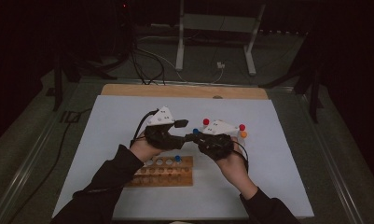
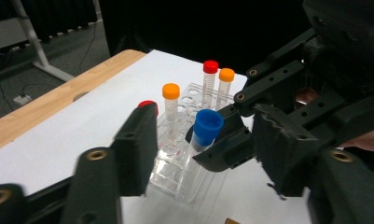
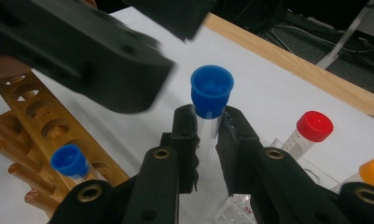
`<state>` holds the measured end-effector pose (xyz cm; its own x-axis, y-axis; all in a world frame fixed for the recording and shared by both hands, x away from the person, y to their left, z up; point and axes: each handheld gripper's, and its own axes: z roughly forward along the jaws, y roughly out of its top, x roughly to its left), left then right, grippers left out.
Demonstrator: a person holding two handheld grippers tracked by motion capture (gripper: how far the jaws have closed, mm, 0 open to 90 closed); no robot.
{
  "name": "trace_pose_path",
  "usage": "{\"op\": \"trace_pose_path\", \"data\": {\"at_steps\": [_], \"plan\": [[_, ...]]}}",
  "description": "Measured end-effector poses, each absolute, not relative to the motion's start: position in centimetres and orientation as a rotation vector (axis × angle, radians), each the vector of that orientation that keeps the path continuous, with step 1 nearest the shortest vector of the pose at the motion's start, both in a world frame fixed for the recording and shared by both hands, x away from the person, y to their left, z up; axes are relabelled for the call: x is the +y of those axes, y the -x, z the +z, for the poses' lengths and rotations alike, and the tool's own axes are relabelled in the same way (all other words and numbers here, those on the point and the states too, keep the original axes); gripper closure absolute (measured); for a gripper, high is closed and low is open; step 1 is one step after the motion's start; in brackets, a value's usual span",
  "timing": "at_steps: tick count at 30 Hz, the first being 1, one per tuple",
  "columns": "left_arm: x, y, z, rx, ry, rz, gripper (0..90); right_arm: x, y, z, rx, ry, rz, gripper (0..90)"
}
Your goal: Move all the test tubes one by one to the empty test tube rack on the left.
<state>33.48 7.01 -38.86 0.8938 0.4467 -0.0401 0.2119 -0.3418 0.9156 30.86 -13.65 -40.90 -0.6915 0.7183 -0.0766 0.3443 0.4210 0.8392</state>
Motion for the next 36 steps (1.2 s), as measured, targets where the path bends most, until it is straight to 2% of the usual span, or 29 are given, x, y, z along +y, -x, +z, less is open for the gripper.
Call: {"op": "trace_pose_path", "data": {"at_steps": [10, 17, 30, 36], "plan": [[5.6, -34.0, -39.3, 0.479, -1.949, 0.247, 64.0, -13.6, -30.8, -41.0, 2.252, -0.903, 1.184, 76.7], [5.2, -34.2, -39.2, 0.475, -1.967, 0.255, 72.8, -13.8, -30.8, -40.9, 2.241, -0.904, 1.183, 76.7], [4.9, -34.1, -39.4, 0.469, -1.979, 0.304, 77.3, -13.8, -31.0, -41.1, 2.229, -0.922, 1.194, 76.3], [5.2, -34.1, -39.0, 0.47, -1.977, 0.338, 77.5, -14.1, -31.0, -40.9, 2.222, -0.936, 1.213, 70.5]]}}
